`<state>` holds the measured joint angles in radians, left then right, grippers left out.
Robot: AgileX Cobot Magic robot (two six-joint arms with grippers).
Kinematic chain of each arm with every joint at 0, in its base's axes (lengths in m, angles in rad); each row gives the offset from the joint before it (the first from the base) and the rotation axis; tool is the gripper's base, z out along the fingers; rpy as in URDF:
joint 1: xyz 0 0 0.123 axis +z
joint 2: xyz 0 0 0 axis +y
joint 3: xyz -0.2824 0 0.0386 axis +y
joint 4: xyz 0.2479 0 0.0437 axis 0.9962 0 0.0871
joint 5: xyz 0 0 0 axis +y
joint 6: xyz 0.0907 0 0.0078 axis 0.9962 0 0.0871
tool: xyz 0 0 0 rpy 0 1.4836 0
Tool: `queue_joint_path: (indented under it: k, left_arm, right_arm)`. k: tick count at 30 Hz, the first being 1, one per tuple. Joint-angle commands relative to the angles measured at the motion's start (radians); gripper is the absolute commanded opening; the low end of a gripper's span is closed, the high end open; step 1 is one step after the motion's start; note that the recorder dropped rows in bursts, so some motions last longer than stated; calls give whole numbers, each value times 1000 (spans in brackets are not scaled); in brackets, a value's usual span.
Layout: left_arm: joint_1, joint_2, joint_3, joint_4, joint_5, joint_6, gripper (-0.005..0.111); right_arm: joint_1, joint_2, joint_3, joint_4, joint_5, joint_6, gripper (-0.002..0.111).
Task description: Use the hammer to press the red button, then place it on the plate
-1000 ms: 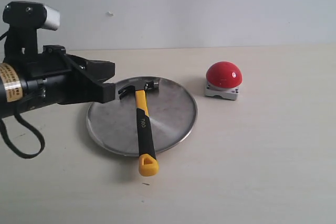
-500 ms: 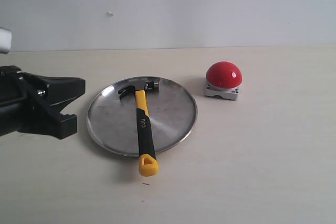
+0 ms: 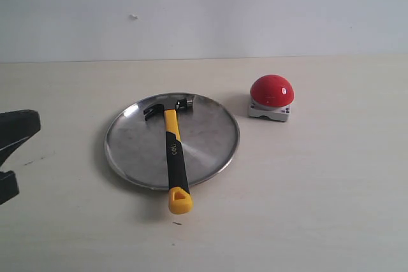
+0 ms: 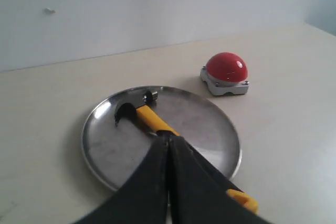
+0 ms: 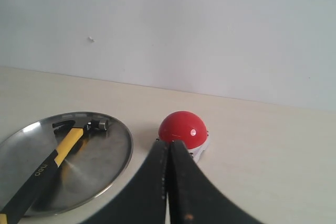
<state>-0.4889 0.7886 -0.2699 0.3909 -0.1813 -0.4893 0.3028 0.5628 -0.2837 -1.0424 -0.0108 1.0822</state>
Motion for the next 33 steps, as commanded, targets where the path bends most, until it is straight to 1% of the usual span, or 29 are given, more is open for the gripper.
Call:
queue_joint_path:
  k: [1,6,9,13,22,25,27,31,33]
  left_arm:
    - [86,-84,62,-11,-5,-77,0]
    - [153,-167,104,-11,6,-106,0]
    - [169,-214,128,-11,17,-111,0]
    - [169,-269,135,-11,52,-111,0]
    - [176,-392,135,3,68,-112,0]
    - [202,-440,135,45,126,-74,0]
    - [226,-476,137,62,191,-33,0]
    - [286,-553,137,64,352,-26,0]
    - [313,-585,139,64,389,-26,0]
  right_arm:
    - [0,-4,7,5,2,1,0]
    - [0,-4,7,5,2,1,0]
    - [0,-4,7,5,2,1,0]
    - [0,-4,7,5,2,1,0]
    - [0,-4,7,5,2,1,0]
    - [0,-4,7,5,2,1,0]
    - [0,-4,7,5,-7,1,0]
    - [0,-4,7,5,-16,1,0]
    - [0,-4,7,5,-16,1,0]
